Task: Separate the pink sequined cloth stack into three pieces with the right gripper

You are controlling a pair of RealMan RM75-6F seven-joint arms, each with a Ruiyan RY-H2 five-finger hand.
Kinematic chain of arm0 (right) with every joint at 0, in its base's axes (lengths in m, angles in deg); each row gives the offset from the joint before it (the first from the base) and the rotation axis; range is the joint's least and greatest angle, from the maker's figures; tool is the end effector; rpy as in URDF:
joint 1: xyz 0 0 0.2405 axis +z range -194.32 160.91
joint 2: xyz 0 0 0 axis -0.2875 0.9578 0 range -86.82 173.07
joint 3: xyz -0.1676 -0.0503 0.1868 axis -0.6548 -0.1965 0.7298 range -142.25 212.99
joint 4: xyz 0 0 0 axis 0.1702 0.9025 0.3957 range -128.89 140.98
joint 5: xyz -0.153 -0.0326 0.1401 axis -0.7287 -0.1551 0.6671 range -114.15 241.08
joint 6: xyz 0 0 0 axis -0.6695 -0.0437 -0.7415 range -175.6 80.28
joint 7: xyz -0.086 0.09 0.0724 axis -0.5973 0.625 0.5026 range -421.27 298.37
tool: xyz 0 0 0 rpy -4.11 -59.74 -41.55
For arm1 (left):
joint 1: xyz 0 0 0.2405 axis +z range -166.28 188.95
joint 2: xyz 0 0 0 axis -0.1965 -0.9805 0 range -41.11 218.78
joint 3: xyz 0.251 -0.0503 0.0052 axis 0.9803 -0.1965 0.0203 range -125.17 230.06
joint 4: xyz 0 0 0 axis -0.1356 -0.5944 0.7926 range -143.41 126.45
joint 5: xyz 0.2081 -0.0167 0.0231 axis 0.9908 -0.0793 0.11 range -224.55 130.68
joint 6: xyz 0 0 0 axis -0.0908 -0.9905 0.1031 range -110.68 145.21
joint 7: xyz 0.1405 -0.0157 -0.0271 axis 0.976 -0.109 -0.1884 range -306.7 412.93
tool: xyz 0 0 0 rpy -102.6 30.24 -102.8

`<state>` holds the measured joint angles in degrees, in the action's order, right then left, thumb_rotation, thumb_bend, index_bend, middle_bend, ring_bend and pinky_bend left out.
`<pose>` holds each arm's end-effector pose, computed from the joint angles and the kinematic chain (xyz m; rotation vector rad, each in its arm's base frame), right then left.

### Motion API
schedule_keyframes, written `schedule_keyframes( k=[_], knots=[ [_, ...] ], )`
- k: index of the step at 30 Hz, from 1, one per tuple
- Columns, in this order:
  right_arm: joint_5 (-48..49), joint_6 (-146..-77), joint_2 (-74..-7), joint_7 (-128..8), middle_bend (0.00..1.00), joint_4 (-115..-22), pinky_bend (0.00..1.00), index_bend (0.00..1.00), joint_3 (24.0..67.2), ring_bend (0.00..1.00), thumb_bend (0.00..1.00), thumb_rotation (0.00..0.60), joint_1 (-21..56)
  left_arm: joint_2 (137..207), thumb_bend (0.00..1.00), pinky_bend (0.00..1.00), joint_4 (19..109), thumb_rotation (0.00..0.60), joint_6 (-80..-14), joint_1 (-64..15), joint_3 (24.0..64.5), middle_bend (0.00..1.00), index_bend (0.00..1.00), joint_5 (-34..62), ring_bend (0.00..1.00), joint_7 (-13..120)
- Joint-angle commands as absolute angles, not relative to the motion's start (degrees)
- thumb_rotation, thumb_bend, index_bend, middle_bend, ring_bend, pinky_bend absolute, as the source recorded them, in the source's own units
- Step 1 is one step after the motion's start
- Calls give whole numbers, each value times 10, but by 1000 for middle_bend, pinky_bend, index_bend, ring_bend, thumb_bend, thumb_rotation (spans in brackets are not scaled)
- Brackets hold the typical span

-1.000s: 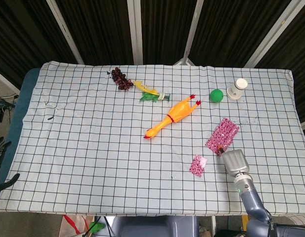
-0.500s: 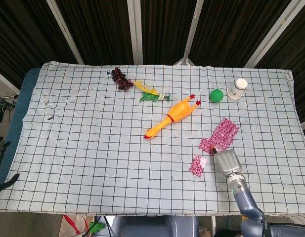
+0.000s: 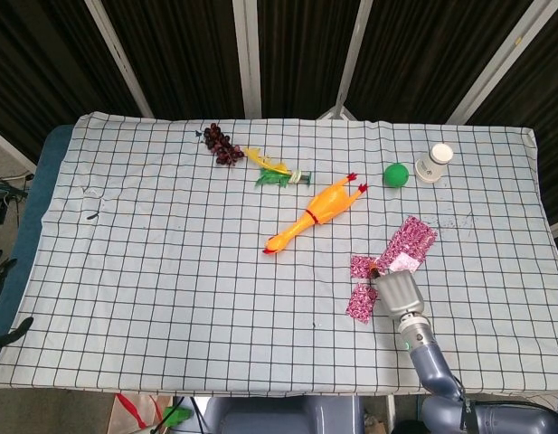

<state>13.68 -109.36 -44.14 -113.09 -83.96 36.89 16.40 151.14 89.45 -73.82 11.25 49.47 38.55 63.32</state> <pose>-0.2368 -0.2788 -0.0187 1.8758 -0.7726 0.3268 -0.3037 0.1545 0.1751 -1.3106 -0.7976 -0.8119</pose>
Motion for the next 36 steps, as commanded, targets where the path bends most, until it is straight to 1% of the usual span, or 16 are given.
schedule_keyframes(
  k=[1,26,31,36],
  knots=[
    [143,-1092,-447,-1134,834,-836,654,175,374,840,772,600,170,1511,270,105,894,600,-738,112,494,25,148,385,38,633],
    [207,-1074,-520,-1190,834,-798,654,177,417,840,773,600,248,1510,270,105,892,600,-736,111,492,25,149,381,39,630],
    [215,-1086,-521,-1201,834,-809,654,177,420,840,772,600,256,1509,270,105,892,600,-735,111,492,25,149,380,38,627],
    [211,-1110,-500,-1199,834,-837,654,177,423,840,772,600,254,1509,270,105,891,600,-734,110,492,25,149,380,38,624]
  ],
)
